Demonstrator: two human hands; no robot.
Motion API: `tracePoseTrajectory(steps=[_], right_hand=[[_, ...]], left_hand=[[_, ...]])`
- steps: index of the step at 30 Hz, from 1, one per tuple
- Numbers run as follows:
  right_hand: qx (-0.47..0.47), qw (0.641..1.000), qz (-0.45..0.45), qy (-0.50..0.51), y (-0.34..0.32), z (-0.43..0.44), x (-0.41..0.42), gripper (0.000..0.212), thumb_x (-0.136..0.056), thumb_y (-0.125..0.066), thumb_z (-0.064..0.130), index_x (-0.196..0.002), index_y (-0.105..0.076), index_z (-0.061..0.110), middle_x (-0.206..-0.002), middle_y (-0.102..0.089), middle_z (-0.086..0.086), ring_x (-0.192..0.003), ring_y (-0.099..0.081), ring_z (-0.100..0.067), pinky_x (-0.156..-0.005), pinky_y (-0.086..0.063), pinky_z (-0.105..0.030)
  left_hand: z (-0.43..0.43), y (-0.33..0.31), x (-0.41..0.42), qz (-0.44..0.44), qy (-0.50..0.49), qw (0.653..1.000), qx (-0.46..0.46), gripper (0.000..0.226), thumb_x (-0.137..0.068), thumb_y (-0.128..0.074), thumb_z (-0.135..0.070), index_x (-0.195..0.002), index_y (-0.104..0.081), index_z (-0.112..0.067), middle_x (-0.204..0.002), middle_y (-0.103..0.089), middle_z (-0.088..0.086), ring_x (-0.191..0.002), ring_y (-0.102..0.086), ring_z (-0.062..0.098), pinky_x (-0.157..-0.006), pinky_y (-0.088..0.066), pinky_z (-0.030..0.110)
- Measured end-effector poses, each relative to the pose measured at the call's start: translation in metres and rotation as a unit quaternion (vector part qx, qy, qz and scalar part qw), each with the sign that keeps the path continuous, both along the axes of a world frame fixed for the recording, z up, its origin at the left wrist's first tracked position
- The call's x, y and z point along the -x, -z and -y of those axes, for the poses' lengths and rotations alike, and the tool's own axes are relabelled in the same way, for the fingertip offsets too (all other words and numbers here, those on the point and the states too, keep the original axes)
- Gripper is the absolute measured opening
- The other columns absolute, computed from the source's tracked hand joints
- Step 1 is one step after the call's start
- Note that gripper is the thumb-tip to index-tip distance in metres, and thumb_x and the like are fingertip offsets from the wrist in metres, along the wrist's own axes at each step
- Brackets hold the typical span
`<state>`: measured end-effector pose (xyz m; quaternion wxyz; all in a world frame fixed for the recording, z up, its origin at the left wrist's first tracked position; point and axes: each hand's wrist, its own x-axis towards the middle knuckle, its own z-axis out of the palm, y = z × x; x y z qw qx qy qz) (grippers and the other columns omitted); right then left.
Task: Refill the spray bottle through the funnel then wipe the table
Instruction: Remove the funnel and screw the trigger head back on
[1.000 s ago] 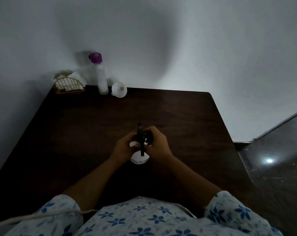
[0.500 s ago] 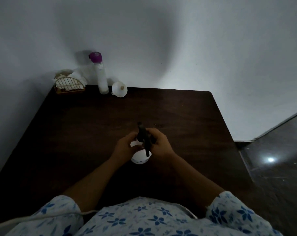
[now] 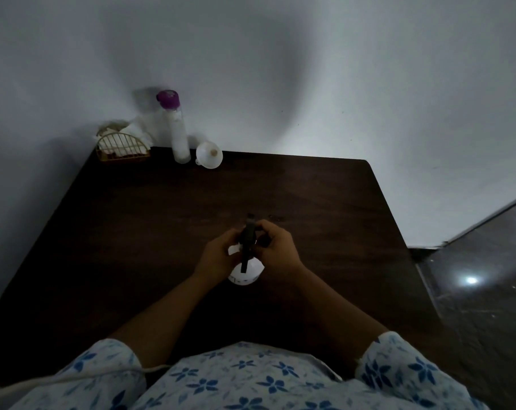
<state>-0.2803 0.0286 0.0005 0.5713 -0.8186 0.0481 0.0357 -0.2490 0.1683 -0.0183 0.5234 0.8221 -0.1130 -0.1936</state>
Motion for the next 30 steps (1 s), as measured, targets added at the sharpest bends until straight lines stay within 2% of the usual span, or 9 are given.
tracePoseTrajectory(steps=[2,5,10,14,17,20,24,27,30], right_hand=[[0.021,1.0,0.01,0.019,0.001,-0.004,-0.001,0.032,-0.077,-0.069,0.003,-0.106,-0.061,0.015,-0.11,-0.063,0.002,-0.095,-0.06,-0.008,-0.071,-0.05,-0.018],[0.058,0.997,0.025,0.046,0.003,-0.01,-0.002,0.029,-0.075,-0.071,0.002,-0.098,-0.059,0.014,-0.102,-0.059,0.005,-0.089,-0.057,-0.007,-0.068,-0.048,-0.015],[0.066,0.992,0.045,0.097,0.01,-0.02,-0.003,0.027,-0.073,-0.071,0.001,-0.082,-0.051,0.016,-0.093,-0.058,0.003,-0.087,-0.06,-0.009,-0.075,-0.054,-0.026],[0.099,0.99,0.054,0.085,0.014,-0.02,-0.004,0.024,-0.073,-0.071,0.003,-0.082,-0.051,0.012,-0.091,-0.058,0.0,-0.084,-0.059,-0.013,-0.074,-0.055,-0.03],[0.098,0.993,0.063,0.031,0.013,-0.01,0.0,0.023,-0.075,-0.073,0.011,-0.089,-0.055,0.015,-0.094,-0.057,0.003,-0.083,-0.057,-0.008,-0.072,-0.053,-0.025],[0.076,0.995,0.066,-0.001,0.007,0.001,0.002,0.025,-0.078,-0.069,0.007,-0.086,-0.055,0.026,-0.089,-0.057,0.012,-0.078,-0.057,-0.003,-0.066,-0.049,-0.016],[0.097,0.993,0.066,-0.014,0.0,0.006,0.002,0.025,-0.079,-0.069,0.006,-0.087,-0.056,0.026,-0.085,-0.055,0.018,-0.075,-0.055,0.002,-0.063,-0.043,-0.007],[0.089,0.994,0.053,0.025,0.005,0.002,0.003,0.021,-0.077,-0.072,0.009,-0.085,-0.056,0.021,-0.088,-0.058,0.012,-0.077,-0.056,-0.002,-0.065,-0.045,-0.013],[0.051,0.995,0.033,0.073,0.011,-0.006,0.006,0.027,-0.078,-0.069,0.005,-0.101,-0.058,0.015,-0.103,-0.059,0.007,-0.091,-0.058,-0.006,-0.069,-0.047,-0.016]], left_hand=[[-0.001,-0.001,0.001,0.01,-0.005,1.0,0.007,0.025,-0.085,-0.061,-0.009,-0.106,-0.058,-0.023,-0.098,-0.057,-0.017,-0.093,-0.052,-0.003,-0.077,-0.042,0.013],[-0.002,-0.002,0.004,0.029,-0.01,0.999,0.013,0.03,-0.083,-0.063,-0.006,-0.099,-0.055,-0.03,-0.091,-0.054,-0.022,-0.087,-0.05,-0.009,-0.076,-0.042,0.013],[0.0,-0.001,0.003,0.027,-0.01,1.0,-0.012,0.028,-0.084,-0.062,-0.008,-0.094,-0.052,-0.032,-0.087,-0.049,-0.024,-0.081,-0.046,-0.011,-0.067,-0.034,0.006],[-0.003,-0.001,0.003,0.031,0.005,0.999,-0.021,0.032,-0.085,-0.06,-0.006,-0.108,-0.054,-0.027,-0.093,-0.053,-0.021,-0.084,-0.048,-0.01,-0.065,-0.035,0.003],[-0.006,-0.002,0.002,0.045,0.006,0.999,-0.025,0.035,-0.085,-0.059,-0.006,-0.117,-0.056,-0.021,-0.106,-0.06,-0.007,-0.098,-0.055,0.004,-0.075,-0.039,0.008],[-0.005,-0.004,0.002,0.085,0.033,0.995,-0.05,0.044,-0.083,-0.061,-0.004,-0.123,-0.051,-0.018,-0.117,-0.061,0.002,-0.11,-0.054,0.013,-0.092,-0.046,0.027],[-0.003,-0.002,0.003,0.118,0.033,0.99,-0.065,0.049,-0.082,-0.062,-0.003,-0.126,-0.042,-0.014,-0.112,-0.062,0.009,-0.102,-0.061,0.022,-0.082,-0.052,0.033],[-0.002,0.002,0.003,0.126,0.03,0.989,-0.075,0.047,-0.083,-0.063,-0.007,-0.124,-0.042,-0.014,-0.106,-0.064,0.009,-0.096,-0.063,0.02,-0.073,-0.051,0.026],[-0.001,0.001,0.001,0.122,0.033,0.99,-0.065,0.045,-0.083,-0.062,-0.007,-0.124,-0.045,-0.015,-0.11,-0.063,0.007,-0.102,-0.061,0.018,-0.08,-0.05,0.027]])
